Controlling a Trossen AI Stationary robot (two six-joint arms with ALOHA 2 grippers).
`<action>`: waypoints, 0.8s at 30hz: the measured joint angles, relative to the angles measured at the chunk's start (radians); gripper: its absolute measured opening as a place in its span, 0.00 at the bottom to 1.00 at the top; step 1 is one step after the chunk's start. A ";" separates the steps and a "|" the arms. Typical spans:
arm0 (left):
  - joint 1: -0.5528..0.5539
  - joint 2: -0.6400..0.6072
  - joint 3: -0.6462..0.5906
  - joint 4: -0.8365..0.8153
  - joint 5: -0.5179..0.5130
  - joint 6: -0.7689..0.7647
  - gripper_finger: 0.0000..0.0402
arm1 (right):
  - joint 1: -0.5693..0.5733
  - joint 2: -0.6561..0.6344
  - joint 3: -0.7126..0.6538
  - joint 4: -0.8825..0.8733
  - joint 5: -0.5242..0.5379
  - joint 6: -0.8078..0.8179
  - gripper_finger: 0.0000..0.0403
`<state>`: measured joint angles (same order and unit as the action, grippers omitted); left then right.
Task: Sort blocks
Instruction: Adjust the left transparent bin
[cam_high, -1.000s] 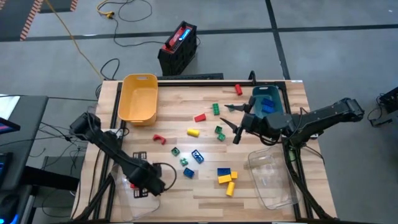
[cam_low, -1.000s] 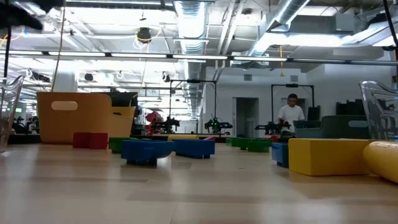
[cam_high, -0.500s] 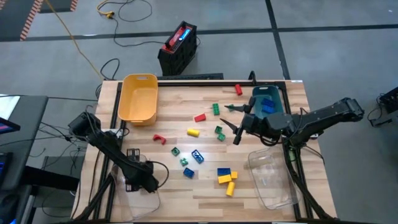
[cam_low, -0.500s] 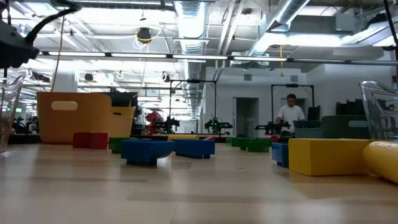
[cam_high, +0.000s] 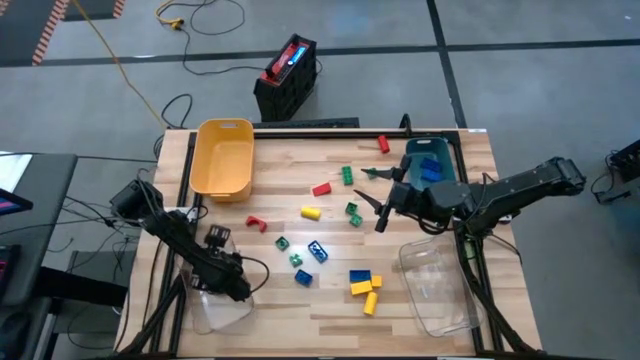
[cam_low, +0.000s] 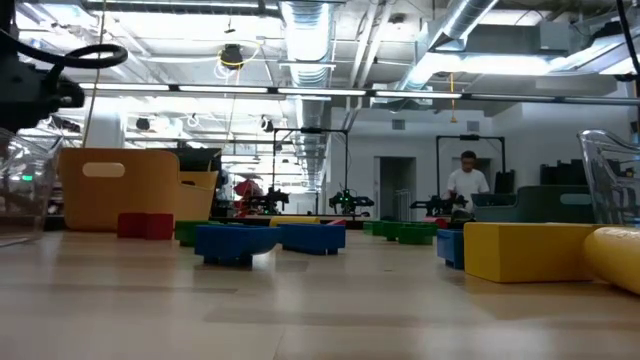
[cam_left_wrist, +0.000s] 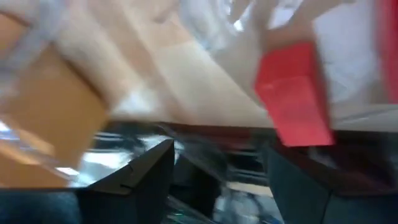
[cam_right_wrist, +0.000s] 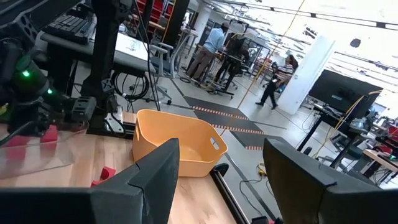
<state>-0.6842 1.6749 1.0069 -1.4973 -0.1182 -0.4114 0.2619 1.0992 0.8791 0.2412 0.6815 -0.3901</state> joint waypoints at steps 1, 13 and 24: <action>0.000 0.000 0.000 -0.010 -0.031 0.012 0.58 | 0.000 0.000 0.000 0.001 0.000 0.000 0.62; -0.006 0.001 0.004 -0.075 -0.178 -0.006 0.57 | 0.000 0.000 0.000 0.000 0.000 0.000 0.62; -0.016 -0.100 0.224 -0.074 -0.142 -0.378 0.56 | 0.000 0.000 0.000 0.001 -0.001 0.009 0.62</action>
<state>-0.7006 1.5747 1.2308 -1.5717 -0.2603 -0.7894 0.2619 1.0992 0.8791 0.2426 0.6807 -0.3812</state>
